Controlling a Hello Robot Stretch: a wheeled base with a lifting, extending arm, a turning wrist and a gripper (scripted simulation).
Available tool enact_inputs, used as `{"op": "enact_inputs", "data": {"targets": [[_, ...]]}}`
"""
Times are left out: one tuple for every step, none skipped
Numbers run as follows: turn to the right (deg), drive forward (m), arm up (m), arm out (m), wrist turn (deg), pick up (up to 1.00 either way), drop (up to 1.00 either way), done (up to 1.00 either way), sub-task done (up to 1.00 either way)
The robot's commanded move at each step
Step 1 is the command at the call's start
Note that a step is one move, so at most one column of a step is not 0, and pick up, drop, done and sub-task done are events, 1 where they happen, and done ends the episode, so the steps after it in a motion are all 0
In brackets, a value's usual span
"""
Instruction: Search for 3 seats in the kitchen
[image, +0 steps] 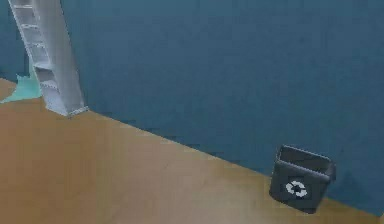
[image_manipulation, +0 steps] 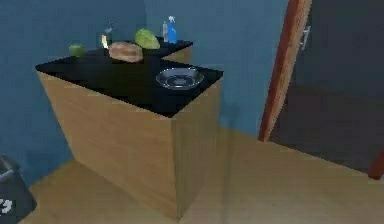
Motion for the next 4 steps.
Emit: {"op": "enact_inputs", "data": {"targets": [[-45.0, 0.0, 0.0, 0.0, 0.0, 0.0, 0.0, 0.0, 0.0], [-9.0, 0.0, 0.0, 0.0, 0.0, 0.0, 0.0, 0.0, 0.0], [0.0, 0.85, 0.0, 0.0, 0.0, 0.0, 0.0, 0.0, 0.0], [-45.0, 0.0, 0.0, 0.0, 0.0, 0.0, 0.0, 0.0, 0.0]]}}
